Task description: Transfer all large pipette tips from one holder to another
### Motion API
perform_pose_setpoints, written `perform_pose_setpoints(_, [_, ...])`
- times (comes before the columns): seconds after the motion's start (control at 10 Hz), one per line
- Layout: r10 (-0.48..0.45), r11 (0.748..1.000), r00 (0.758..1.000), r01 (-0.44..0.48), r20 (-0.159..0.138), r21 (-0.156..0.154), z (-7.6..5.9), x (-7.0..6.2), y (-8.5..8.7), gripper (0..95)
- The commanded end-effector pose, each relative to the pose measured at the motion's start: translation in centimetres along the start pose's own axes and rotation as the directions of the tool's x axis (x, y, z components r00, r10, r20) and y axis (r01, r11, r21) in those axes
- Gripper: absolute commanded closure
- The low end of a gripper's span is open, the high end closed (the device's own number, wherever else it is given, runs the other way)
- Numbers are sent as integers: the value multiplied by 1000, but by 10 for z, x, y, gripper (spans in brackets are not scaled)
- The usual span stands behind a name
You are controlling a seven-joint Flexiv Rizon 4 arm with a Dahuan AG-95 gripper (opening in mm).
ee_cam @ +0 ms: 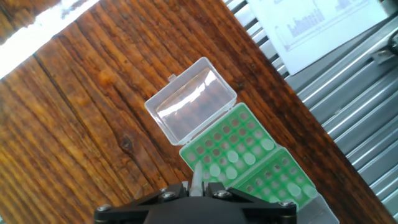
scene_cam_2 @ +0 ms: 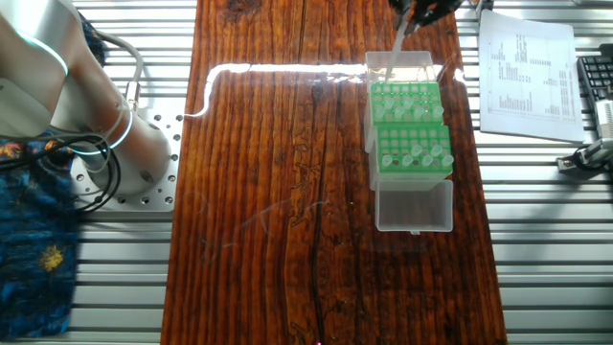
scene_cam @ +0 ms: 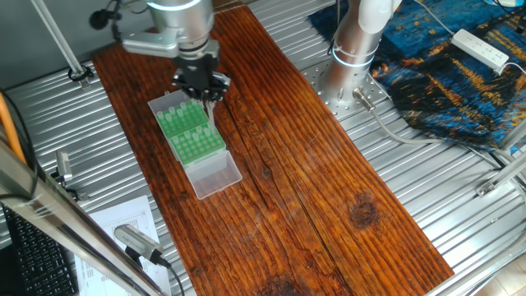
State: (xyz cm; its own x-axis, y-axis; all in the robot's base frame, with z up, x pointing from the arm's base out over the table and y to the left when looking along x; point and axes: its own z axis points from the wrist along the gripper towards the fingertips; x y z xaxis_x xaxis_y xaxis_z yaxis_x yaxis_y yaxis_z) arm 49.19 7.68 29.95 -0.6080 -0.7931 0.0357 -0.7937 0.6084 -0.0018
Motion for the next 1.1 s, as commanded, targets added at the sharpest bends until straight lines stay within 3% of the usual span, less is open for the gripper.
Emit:
perform_pose_setpoints(0.1, [0, 1000, 1000, 0, 5, 10, 2, -4, -5, 950])
perform_pose_setpoints(1.1, [-13, 1000, 1000, 13, 13, 20, 13, 4, -3, 950])
